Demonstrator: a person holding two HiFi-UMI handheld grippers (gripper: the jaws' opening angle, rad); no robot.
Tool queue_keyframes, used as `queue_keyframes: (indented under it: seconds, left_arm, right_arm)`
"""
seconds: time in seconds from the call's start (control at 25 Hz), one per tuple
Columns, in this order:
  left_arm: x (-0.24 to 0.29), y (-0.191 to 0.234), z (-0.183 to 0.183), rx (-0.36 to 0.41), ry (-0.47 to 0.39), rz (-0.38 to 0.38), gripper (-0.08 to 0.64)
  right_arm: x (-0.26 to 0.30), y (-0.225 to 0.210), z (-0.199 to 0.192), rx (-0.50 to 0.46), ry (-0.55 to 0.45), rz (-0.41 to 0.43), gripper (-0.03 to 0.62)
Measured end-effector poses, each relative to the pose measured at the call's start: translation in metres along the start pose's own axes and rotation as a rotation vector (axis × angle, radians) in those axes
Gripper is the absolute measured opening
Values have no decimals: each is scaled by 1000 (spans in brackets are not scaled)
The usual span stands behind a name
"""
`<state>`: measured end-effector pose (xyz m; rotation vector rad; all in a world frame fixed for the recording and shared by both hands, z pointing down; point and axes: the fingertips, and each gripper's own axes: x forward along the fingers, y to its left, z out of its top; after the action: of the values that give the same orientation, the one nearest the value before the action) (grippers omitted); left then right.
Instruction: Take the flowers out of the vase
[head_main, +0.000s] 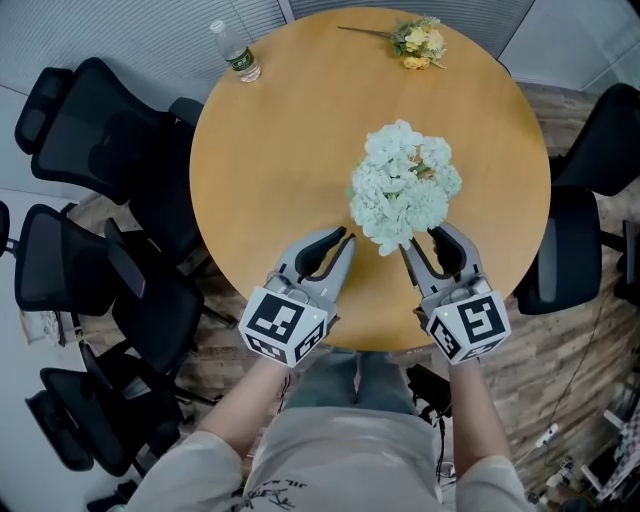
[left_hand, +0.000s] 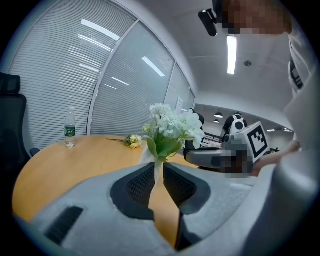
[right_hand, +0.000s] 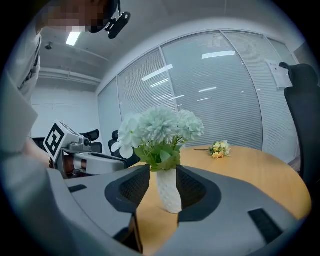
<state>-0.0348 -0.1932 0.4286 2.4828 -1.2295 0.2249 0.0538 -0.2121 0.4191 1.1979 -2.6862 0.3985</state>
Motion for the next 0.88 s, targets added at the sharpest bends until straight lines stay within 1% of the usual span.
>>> queue_keyframes:
  seconds: [0.12,0.2,0.28,0.4,0.56,0.68,0.76,0.88]
  left_arm:
    - [9,7,-3,13,14,-15,81]
    - [16,11,-7,25,27,-27,120]
    - [23,15,-12,35,41,-39,164]
    - [30,19,-20,46,58,-58,194]
    - [40,21,-28,70,82,-90,227]
    - [50,19,-34,110,100,-112,248]
    - [57,17,-37,144,110,-128,272]
    - [67,16,-35,170,108,-158,318]
  right_arm:
    - [7,-4,-1,-1,-3,9,163]
    - [11,-5,-1,-15,-2,18,185]
    - [16,-5,-1,-20,-3,30,197]
    - [22,-3,-1,-22,-4,48,216]
    - [30,-4,0,-25,-8,57,229]
    - [33,-5,3,-26,-19,59,233]
    - [34,-5,4,-30,-24,62,236]
    - [39,-4,5,-30,-24,66,239]
